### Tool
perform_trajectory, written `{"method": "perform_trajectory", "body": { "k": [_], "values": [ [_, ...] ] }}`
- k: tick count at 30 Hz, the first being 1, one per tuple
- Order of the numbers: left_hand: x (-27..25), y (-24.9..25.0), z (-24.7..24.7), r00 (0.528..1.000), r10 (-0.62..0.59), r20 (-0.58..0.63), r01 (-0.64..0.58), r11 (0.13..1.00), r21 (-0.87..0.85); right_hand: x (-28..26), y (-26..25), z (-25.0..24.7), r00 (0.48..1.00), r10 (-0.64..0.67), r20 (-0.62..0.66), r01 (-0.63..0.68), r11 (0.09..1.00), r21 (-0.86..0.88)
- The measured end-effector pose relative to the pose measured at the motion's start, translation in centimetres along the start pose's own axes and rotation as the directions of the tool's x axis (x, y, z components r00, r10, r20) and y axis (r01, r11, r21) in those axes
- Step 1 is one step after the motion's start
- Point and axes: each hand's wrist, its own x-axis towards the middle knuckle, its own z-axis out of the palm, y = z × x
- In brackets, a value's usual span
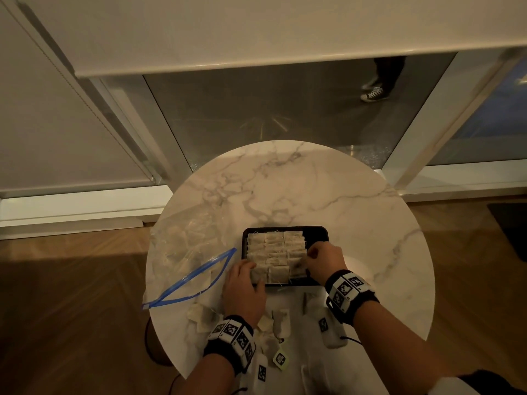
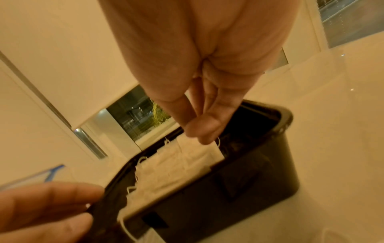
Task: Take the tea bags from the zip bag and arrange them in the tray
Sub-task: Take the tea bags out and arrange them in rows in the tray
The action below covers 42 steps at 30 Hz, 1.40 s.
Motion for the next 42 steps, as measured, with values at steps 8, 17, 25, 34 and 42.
{"method": "perform_trajectory", "body": {
  "k": [8,17,25,34,42],
  "values": [
    [-1.8,1.5,-0.7,0.975,0.210,-0.077,-0.203,0.975,0.090,-4.8,3.6,-2.8,0.994,0.074,-0.086,-0.053,0.974,0.221],
    [-4.9,2.6,1.5,0.871,0.212,0.444,-0.243,0.970,0.014,-6.6,6.8,0.0,0.972,0.221,-0.082,-0.178,0.916,0.359],
    [-7.7,2.4,4.0,0.635,0.145,0.759,-0.496,0.829,0.257,-6.5,7.5,2.2,0.968,0.094,0.232,-0.083,0.995,-0.058],
    [-8.8,2.0,5.1,0.678,0.188,0.710,-0.483,0.843,0.238,-7.1,7.7,2.3,0.969,0.050,0.241,-0.023,0.993,-0.116],
    [-9.2,2.1,5.3,0.740,0.157,0.654,-0.389,0.894,0.225,-8.2,9.7,0.8,0.979,0.100,0.179,-0.137,0.968,0.210]
  ]
}}
